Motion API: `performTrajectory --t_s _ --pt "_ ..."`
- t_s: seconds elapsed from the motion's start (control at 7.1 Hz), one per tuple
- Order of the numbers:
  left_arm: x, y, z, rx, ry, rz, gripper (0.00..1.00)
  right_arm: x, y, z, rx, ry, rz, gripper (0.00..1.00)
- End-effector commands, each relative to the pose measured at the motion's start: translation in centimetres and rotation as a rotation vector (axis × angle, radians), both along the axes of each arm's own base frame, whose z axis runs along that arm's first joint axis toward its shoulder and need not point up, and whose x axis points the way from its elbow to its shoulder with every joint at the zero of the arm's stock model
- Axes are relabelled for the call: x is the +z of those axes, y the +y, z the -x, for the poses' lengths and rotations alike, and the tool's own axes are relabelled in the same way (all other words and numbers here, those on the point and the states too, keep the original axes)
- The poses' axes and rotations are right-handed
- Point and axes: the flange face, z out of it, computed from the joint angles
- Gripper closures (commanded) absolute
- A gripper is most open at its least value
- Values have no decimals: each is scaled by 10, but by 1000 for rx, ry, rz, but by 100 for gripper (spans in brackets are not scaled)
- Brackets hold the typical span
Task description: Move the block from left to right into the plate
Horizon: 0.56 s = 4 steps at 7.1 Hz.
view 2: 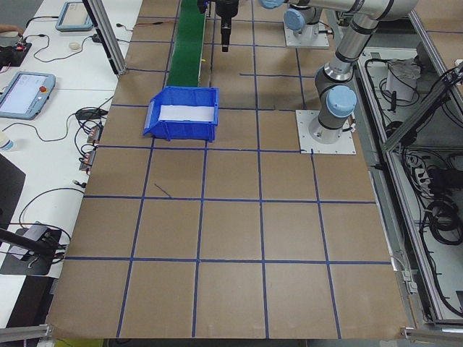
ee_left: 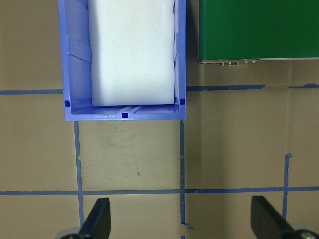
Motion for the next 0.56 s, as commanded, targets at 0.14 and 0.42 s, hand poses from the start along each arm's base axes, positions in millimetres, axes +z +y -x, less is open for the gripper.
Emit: performTrajectory --t_s 0.14,0.42 --pt "0 0 0 0 0 0 0 19 -21 -221 -193 -51 26 0" --pt "0 0 0 0 0 0 0 45 -3 -327 -237 -76 62 0"
